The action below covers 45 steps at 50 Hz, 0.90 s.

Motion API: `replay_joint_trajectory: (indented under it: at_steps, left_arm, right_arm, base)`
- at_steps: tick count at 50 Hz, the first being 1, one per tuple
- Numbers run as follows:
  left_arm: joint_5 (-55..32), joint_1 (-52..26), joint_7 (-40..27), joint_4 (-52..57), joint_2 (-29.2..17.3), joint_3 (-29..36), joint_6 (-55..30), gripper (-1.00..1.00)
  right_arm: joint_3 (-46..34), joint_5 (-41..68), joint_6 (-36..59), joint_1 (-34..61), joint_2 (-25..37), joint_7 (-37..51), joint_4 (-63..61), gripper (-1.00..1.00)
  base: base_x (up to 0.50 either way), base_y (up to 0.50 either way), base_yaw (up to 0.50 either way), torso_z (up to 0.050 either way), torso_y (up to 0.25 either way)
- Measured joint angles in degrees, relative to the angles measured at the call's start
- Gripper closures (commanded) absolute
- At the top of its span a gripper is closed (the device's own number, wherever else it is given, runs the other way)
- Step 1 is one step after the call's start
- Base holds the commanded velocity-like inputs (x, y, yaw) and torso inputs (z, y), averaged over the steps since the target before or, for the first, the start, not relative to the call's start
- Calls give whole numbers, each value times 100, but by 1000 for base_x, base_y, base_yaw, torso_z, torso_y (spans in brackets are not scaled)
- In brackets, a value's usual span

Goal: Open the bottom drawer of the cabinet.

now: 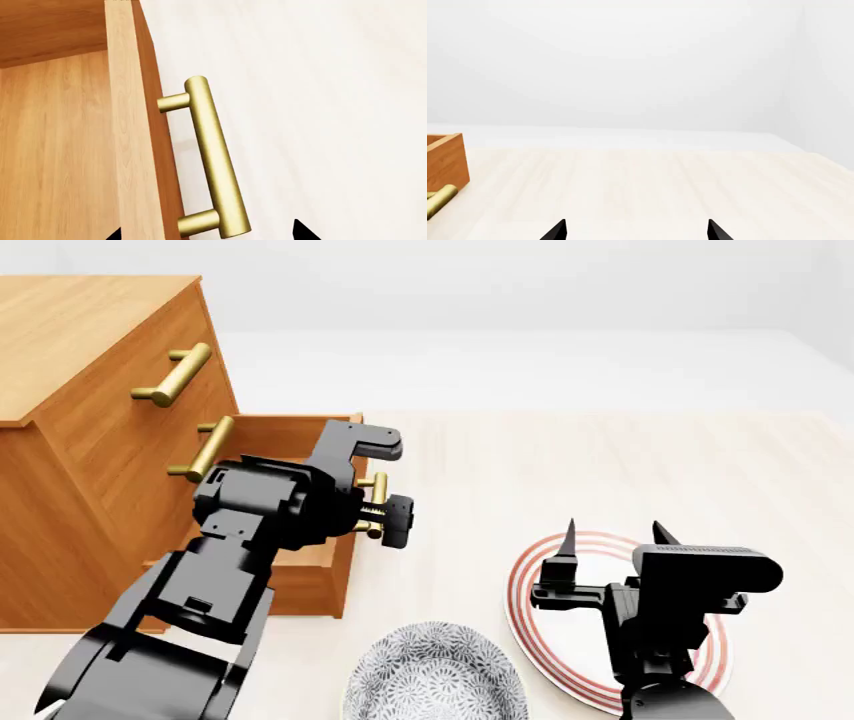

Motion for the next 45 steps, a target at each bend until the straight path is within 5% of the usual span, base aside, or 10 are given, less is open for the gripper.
replay_joint_trajectory:
  at_steps: [25, 45]
  left_arm:
    - [-1161, -33, -371, 157, -145, 784, 319, -100]
    - [-2288, 1153, -2395, 5124, -1301, -422, 289, -100]
  right_arm:
    - [1, 54, -16, 10, 42, 40, 13, -100]
    - [-87, 69, 200, 238, 77, 120, -181, -100]
  base:
    - [0, 0, 0, 0, 0]
    - [0, 0, 0, 0, 0]
